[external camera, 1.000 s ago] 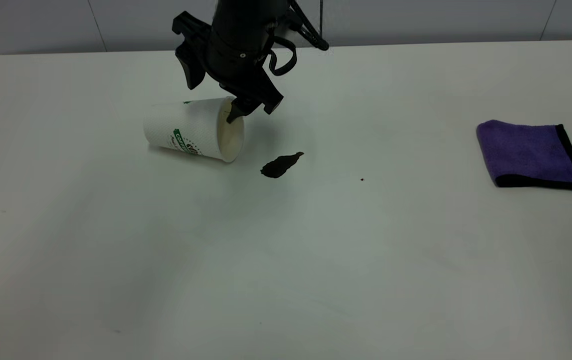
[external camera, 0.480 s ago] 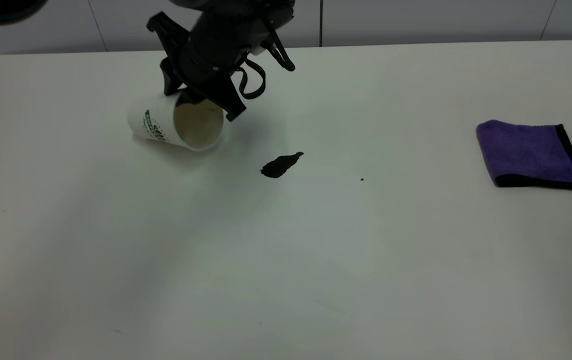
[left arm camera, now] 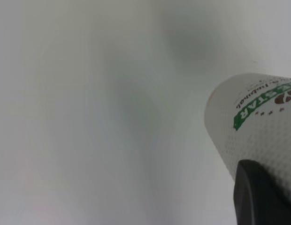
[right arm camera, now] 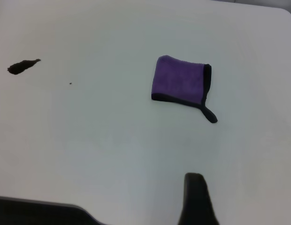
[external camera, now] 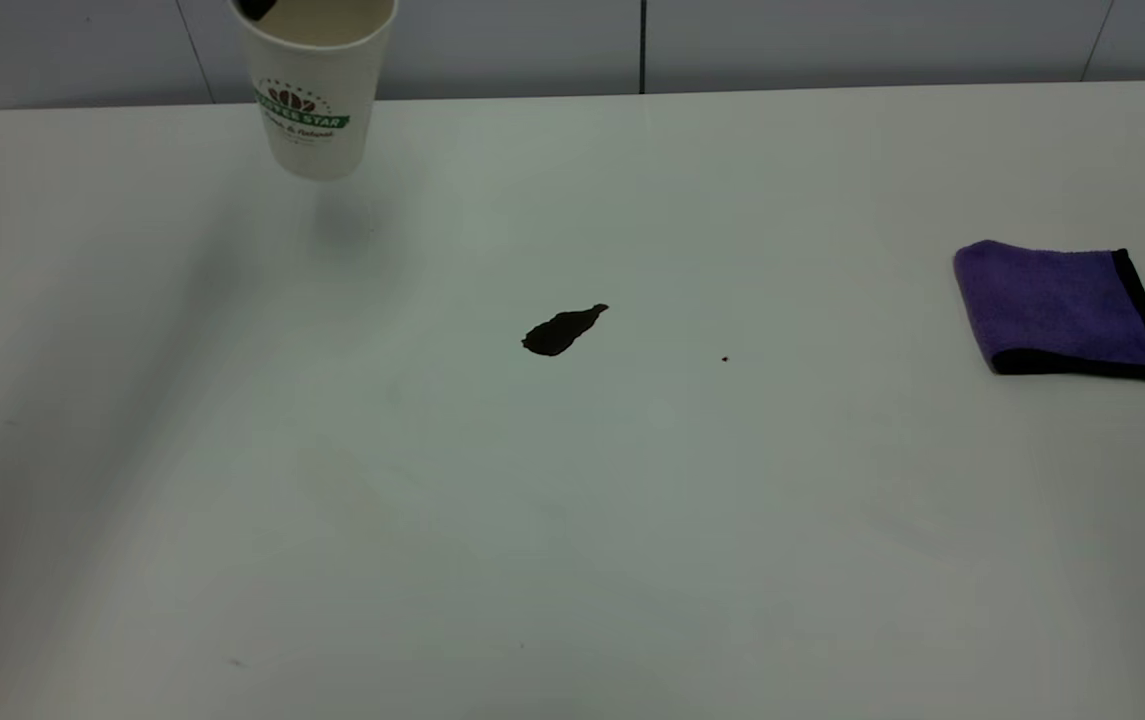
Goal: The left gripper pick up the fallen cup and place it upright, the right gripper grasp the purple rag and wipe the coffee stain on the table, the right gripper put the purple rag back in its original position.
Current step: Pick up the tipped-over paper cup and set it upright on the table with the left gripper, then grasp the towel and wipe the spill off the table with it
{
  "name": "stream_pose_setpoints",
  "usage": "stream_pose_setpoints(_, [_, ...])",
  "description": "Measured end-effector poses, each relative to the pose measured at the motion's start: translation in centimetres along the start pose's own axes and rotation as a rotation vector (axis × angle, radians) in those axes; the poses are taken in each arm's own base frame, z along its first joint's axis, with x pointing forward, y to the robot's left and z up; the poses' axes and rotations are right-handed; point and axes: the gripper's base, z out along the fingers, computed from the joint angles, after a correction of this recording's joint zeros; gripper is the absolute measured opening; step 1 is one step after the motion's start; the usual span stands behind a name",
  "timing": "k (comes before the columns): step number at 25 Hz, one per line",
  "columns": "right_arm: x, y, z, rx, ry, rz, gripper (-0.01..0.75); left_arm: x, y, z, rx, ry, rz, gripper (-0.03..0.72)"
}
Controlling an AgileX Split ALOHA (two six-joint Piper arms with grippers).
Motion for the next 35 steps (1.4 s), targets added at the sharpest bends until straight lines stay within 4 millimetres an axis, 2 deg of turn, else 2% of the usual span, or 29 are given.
stream_pose_setpoints(5, [0.0, 0.0, 0.0, 0.0, 0.0, 0.0, 0.551, 0.7, 3.9, 2.6, 0.187, 0.008, -0.066, 0.009])
stream_pose_setpoints(10, [0.0, 0.0, 0.0, 0.0, 0.0, 0.0, 0.551, 1.6, 6.1, 6.6, 0.269, 0.038, -0.088, 0.009])
stream_pose_setpoints(13, [0.0, 0.0, 0.0, 0.0, 0.0, 0.0, 0.551, 1.9, 6.1, 8.8, 0.286, 0.047, -0.083, 0.012])
stream_pose_setpoints(19, [0.0, 0.0, 0.0, 0.0, 0.0, 0.0, 0.551, 2.0, 5.6, 11.6, 0.311, 0.04, -0.106, 0.037])
stream_pose_setpoints(21, [0.0, 0.0, 0.0, 0.0, 0.0, 0.0, 0.551, 2.0, 5.5, 12.1, 0.321, 0.036, -0.111, 0.067])
stream_pose_setpoints(24, [0.0, 0.0, 0.0, 0.0, 0.0, 0.0, 0.551, 2.0, 5.4, 12.5, 0.325, 0.028, -0.119, 0.156])
stream_pose_setpoints(26, [0.0, 0.0, 0.0, 0.0, 0.0, 0.0, 0.551, 2.0, 5.4, 12.5, 0.327, 0.028, -0.12, 0.264])
stream_pose_setpoints(29, [0.0, 0.0, 0.0, 0.0, 0.0, 0.0, 0.551, 1.7, 5.8, 10.7, 0.326, 0.015, -0.124, 0.468])
stream_pose_setpoints(32, [0.0, 0.0, 0.0, 0.0, 0.0, 0.0, 0.551, 1.4, 7.1, 6.7, 0.32, -0.024, -0.13, 0.661])
stream_pose_setpoints(33, [0.0, 0.0, 0.0, 0.0, 0.0, 0.0, 0.551, 1.3, 7.7, 4.9, 0.318, -0.038, -0.129, 0.695])
stream_pose_setpoints(35, [0.0, 0.0, 0.0, 0.0, 0.0, 0.0, 0.551, 1.3, 8.9, 1.0, 0.306, -0.08, -0.129, 0.715])
